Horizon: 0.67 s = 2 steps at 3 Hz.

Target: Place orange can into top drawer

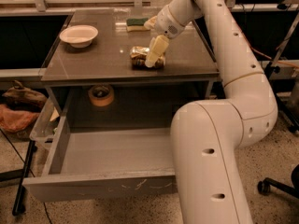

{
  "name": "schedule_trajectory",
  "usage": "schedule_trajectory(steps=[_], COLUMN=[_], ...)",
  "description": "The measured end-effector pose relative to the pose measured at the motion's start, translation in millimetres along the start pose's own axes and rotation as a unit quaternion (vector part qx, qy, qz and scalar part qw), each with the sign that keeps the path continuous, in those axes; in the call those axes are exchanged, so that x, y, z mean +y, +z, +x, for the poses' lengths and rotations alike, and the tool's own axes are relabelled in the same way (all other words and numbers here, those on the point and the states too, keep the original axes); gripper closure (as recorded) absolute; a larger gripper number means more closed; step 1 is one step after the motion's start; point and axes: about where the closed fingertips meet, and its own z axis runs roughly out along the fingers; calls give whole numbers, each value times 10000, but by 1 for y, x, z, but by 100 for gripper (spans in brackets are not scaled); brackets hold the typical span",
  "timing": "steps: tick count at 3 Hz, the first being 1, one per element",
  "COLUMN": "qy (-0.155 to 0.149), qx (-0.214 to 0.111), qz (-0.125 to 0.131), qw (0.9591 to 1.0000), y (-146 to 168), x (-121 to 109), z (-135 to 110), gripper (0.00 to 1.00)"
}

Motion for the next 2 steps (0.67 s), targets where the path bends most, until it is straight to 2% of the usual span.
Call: schedule_trajectory(steps=[1, 2], qy=[163, 249], qx=[333, 483], qz=[74, 90], qw=[9993, 9985], y=[5, 9], x=[-6, -8], z=[15, 24], gripper=[0, 0])
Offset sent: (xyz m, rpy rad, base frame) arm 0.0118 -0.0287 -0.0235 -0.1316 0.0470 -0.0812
